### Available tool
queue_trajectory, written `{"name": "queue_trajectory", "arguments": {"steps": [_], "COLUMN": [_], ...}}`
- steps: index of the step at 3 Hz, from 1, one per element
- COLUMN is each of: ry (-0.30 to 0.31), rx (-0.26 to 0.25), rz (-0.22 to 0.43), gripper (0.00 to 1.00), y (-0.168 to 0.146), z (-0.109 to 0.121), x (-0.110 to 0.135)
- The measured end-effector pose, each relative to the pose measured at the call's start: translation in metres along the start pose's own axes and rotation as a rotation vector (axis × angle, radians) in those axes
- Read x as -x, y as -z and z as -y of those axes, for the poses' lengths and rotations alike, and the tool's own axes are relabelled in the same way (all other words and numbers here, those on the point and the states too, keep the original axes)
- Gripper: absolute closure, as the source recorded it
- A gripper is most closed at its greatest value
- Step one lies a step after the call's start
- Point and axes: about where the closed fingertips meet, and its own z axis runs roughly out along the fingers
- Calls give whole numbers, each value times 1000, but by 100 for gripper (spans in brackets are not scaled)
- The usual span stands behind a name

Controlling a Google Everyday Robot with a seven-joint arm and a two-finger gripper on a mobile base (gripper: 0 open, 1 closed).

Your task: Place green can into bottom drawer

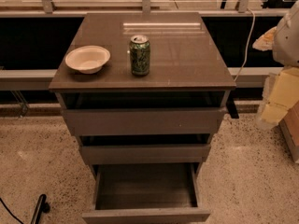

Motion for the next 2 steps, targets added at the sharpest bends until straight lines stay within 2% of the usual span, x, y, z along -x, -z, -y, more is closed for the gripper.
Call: {"name": "queue_trajectory", "arguments": {"steps": [1, 2], "ry": [1, 66], "rx": [0, -4], "rz": [1, 83], "gripper": [0, 0], "y": [0, -15], "z": [0, 23], "x": [0, 39]}}
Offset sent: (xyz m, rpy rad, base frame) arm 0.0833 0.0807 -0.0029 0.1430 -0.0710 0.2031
